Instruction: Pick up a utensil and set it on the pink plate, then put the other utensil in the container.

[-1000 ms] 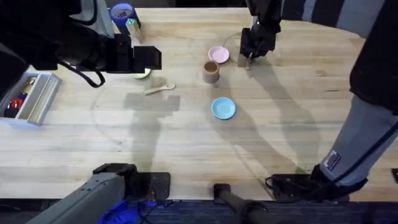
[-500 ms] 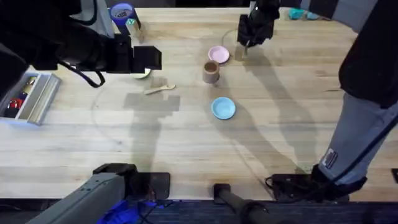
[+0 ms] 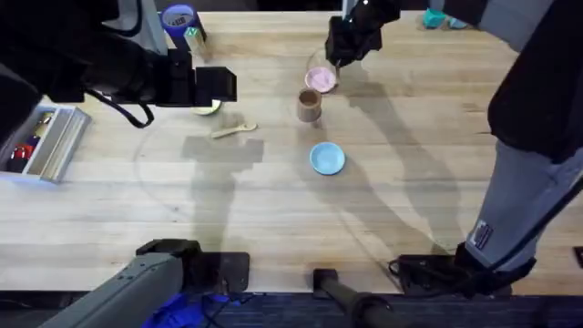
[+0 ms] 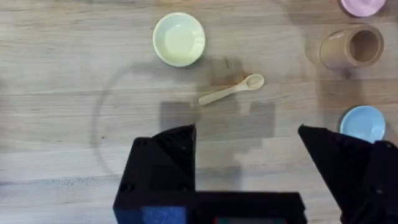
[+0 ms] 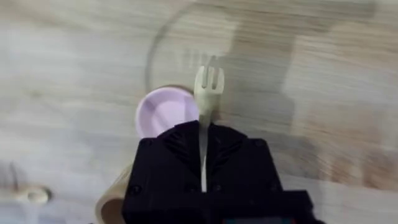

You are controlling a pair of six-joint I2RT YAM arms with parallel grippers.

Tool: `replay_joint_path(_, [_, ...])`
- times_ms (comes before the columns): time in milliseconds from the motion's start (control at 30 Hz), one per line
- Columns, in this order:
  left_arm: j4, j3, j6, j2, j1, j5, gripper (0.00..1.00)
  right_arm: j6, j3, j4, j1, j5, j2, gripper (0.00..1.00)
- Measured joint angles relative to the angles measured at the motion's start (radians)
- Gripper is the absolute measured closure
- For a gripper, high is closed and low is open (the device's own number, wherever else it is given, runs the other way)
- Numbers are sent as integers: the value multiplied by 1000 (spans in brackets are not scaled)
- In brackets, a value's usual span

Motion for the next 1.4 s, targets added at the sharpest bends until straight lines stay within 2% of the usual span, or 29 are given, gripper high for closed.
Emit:
replay_joint_path(200, [0, 0, 0, 0, 0, 0, 7, -148, 0, -3, 17, -45, 0, 969])
replay_joint_path(600, [1, 0, 0, 0, 0, 0, 7, -367, 0, -3, 39, -57, 0, 969])
replay_joint_path(933, [1, 0, 0, 0, 0, 0, 7, -457, 0, 29, 48, -118, 0, 969])
replay_joint_path(1400, [1, 0, 0, 0, 0, 0, 7, -474, 0, 33, 48, -135, 16, 969])
